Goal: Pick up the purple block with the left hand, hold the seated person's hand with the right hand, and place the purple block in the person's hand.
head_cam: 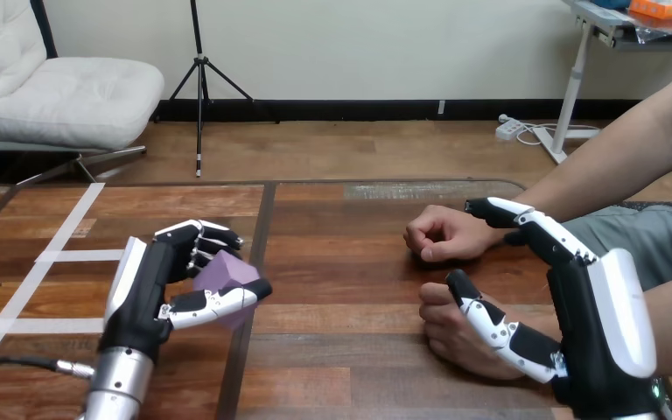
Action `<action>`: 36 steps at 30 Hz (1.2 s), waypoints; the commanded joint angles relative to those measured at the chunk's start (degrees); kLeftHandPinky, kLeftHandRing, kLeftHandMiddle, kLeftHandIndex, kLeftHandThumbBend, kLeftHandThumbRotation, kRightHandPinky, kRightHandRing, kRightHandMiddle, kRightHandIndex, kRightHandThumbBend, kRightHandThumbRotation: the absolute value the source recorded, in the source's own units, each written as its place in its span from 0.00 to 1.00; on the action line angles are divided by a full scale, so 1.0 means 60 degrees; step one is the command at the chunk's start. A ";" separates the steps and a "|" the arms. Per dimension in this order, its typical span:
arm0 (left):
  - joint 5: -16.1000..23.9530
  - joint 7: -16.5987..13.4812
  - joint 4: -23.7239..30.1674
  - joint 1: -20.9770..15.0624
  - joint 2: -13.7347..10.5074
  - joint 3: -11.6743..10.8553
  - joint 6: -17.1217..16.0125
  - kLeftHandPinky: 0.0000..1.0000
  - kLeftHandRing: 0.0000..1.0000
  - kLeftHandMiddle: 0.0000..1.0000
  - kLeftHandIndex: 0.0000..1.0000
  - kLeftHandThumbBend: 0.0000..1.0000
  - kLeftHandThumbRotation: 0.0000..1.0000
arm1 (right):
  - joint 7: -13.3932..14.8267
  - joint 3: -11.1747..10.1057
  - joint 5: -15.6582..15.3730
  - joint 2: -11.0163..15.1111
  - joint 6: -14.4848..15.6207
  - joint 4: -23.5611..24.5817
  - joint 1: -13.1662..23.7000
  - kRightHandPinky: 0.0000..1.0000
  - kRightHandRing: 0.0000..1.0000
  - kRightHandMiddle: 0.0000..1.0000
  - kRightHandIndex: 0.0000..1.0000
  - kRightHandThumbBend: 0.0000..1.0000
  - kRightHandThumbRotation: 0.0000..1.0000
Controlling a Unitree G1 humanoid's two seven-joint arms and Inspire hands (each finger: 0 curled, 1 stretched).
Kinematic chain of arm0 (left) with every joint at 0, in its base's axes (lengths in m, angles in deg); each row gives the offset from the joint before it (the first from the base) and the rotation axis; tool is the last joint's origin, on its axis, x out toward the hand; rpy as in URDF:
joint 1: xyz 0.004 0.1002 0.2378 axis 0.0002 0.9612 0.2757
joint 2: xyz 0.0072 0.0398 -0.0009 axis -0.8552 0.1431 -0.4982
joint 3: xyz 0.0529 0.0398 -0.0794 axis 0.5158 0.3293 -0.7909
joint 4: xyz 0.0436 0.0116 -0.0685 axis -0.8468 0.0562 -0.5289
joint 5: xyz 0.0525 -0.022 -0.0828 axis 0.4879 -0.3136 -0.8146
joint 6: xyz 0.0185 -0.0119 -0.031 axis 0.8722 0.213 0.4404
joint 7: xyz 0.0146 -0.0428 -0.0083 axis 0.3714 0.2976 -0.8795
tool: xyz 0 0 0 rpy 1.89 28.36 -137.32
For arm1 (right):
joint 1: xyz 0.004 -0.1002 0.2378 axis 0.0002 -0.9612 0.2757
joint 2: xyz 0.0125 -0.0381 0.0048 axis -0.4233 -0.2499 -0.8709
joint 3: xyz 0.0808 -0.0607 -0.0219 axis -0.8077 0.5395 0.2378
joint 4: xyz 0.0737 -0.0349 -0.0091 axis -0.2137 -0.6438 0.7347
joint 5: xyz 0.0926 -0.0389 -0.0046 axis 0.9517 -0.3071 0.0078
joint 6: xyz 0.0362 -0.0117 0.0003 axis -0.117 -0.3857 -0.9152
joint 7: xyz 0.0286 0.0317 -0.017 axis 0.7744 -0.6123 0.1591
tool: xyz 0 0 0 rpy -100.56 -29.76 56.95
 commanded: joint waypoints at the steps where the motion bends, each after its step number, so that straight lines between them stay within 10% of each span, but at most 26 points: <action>1: -0.0706 0.0624 0.0750 -0.0214 0.0389 -0.0407 -0.0461 0.37 0.43 0.51 0.52 0.81 0.14 | -0.0306 -0.0293 -0.0190 0.0283 0.0519 0.0863 0.0216 0.66 0.74 0.77 0.76 0.51 0.32; 36: -0.2707 0.3087 0.3419 0.1162 0.1695 -0.1053 -0.0501 0.37 0.45 0.52 0.52 0.84 0.14 | -0.3736 -0.0773 -0.1199 0.2222 0.4063 0.2281 0.0431 0.79 0.82 0.86 0.86 0.75 0.16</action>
